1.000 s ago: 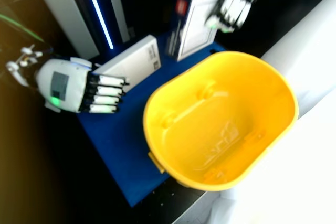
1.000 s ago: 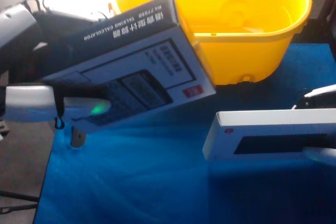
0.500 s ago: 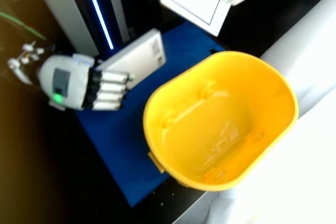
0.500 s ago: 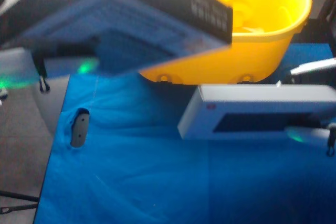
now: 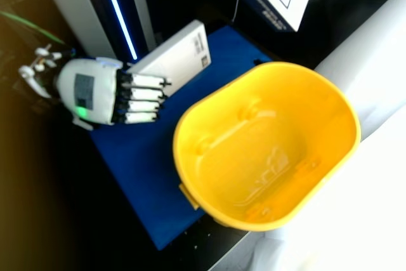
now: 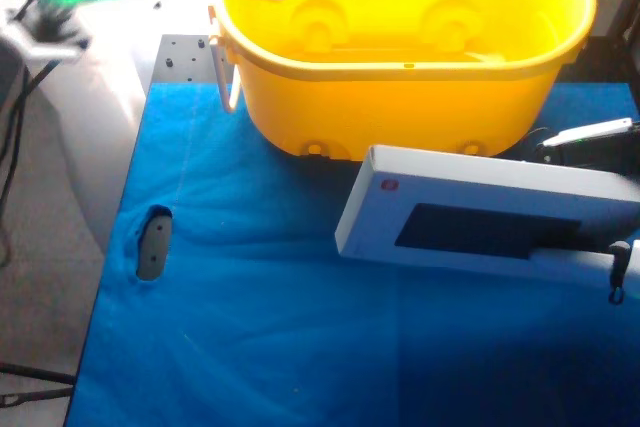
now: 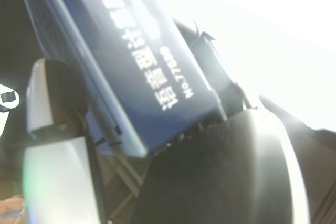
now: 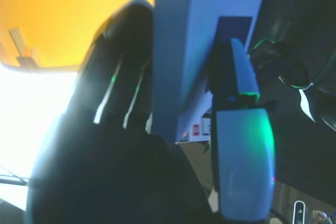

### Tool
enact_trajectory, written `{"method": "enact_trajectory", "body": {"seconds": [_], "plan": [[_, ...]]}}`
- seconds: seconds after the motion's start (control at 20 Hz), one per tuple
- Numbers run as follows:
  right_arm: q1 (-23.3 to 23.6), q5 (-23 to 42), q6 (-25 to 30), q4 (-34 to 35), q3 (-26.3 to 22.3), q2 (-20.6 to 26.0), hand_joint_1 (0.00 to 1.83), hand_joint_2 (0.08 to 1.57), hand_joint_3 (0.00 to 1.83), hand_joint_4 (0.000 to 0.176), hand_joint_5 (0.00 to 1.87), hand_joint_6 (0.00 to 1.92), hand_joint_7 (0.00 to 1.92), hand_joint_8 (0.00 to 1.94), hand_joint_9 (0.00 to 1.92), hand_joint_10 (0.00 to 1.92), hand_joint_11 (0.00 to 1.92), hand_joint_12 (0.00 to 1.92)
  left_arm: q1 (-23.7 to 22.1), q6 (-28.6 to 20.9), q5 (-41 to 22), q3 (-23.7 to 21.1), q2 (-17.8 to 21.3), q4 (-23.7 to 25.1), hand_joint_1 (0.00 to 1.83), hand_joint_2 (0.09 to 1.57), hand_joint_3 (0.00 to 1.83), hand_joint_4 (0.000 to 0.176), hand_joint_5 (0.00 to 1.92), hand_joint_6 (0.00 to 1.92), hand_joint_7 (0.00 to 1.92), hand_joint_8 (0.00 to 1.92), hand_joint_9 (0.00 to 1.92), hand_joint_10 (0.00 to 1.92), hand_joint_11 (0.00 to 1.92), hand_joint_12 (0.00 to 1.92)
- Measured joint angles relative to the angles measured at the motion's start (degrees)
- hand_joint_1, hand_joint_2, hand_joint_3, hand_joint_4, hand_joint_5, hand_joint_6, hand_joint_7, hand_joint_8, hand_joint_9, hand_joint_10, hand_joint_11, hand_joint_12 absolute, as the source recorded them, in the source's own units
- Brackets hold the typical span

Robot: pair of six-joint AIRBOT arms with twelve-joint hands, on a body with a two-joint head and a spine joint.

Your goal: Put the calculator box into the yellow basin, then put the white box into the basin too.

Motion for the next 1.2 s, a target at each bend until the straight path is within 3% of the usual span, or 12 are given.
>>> {"method": "enact_trajectory", "body": {"seconds": [0.2,0.3,0.55,0.6,0.65,0.75,0.9,0.95,1.0,1.05,1.15,1.2], "plan": [[0.0,0.6,0.0,-0.2,0.2,-0.6,1.27,1.09,0.0,0.0,1.0,0.8,1.08,1.07,1.07,1.11,0.93,1.54,-6.8,-1.0,11.4,5.2,-5.3,4.3,1.38,1.12,0.0,0.0,0.87,1.06,0.94,1.02,0.97,1.21,0.85,1.41],[0.0,0.7,0.0,0.0,0.3,-0.7,1.37,1.13,0.0,0.0,0.91,0.86,0.96,1.1,0.89,1.37,0.87,1.58,-9.1,-0.9,17.0,8.1,-8.4,5.6,1.47,1.12,0.0,0.0,0.8,1.11,0.91,1.02,0.98,1.09,0.82,1.55],[0.0,1.0,0.0,-0.3,0.6,-1.0,1.38,1.13,0.0,0.0,0.91,0.92,0.97,1.07,0.87,1.36,0.8,1.6,-13.7,6.1,29.8,12.8,-13.8,5.7,1.37,1.15,0.0,0.0,0.87,1.11,0.87,1.16,0.84,1.37,0.65,1.6],[0.0,1.0,0.0,-0.3,0.6,-1.0,1.38,1.13,0.0,0.0,0.92,0.92,0.97,1.07,0.87,1.35,0.79,1.59,-14.1,6.8,31.6,13.6,-14.8,5.7,1.36,1.15,0.0,0.0,0.91,1.07,0.86,1.15,0.82,1.38,0.58,1.66],[0.0,0.9,0.0,-0.5,0.6,-1.0,1.38,1.13,0.0,0.0,0.93,0.92,0.97,1.07,0.87,1.35,0.79,1.59,-14.5,7.1,33.2,14.7,-15.8,5.6,1.24,1.14,0.0,0.0,0.95,1.02,0.92,1.11,0.64,1.2,0.11,1.85],[0.0,1.0,0.0,-0.5,0.7,-1.0,1.37,1.13,0.0,0.0,0.93,0.91,0.96,1.09,0.87,1.35,0.78,1.59,-14.7,7.4,36.4,16.5,-17.1,5.6,1.33,1.13,0.0,0.0,0.95,0.97,1.01,1.03,0.73,1.35,0.18,1.87],[0.0,1.0,0.0,-0.5,0.7,-1.0,1.37,1.13,0.0,0.0,0.92,0.94,0.95,1.11,0.85,1.34,0.74,1.57,-14.7,10.2,40.3,17.5,-17.9,4.7,1.26,1.16,0.0,0.0,0.92,0.94,0.9,1.29,0.7,1.41,0.43,1.9],[0.0,1.0,0.0,-0.6,0.7,-1.0,1.37,1.13,0.0,0.0,0.93,0.94,0.95,1.1,0.85,1.34,0.73,1.57,-14.7,10.5,41.2,17.5,-17.9,4.3,1.21,1.16,0.0,0.0,0.96,0.99,0.81,1.31,0.55,1.33,0.25,1.92],[0.0,1.0,0.0,-0.6,0.7,-1.0,1.37,1.13,0.0,0.0,0.93,0.95,0.96,1.08,0.87,1.32,0.75,1.56,-14.7,10.5,41.6,17.5,-17.9,4.2,1.12,1.17,0.0,0.0,0.87,1.15,0.71,0.63,0.58,0.99,0.3,1.75],[0.0,1.0,0.0,-0.6,0.7,-1.0,1.37,1.13,0.0,0.0,0.93,0.95,0.96,1.08,0.87,1.32,0.75,1.56,-14.7,10.5,41.6,17.5,-17.9,4.1,1.12,1.17,0.0,0.0,0.87,1.15,0.71,0.63,0.58,0.99,0.3,1.75],[0.0,1.0,0.0,-0.6,0.7,-1.0,1.38,1.12,0.0,0.0,0.92,0.97,0.98,1.05,0.88,1.3,0.76,1.51,-14.7,10.6,41.7,17.6,-17.9,3.9,0.81,0.94,0.0,0.006,0.49,0.18,0.39,0.07,0.16,0.5,0.0,1.52],[0.0,1.0,0.0,-0.6,0.7,-1.0,1.38,1.12,0.0,0.0,0.92,0.97,0.98,1.05,0.88,1.3,0.76,1.51,-14.7,10.8,41.8,17.6,-17.9,3.8,0.81,0.94,0.0,0.006,0.49,0.18,0.39,0.07,0.16,0.5,0.0,1.52]]}}
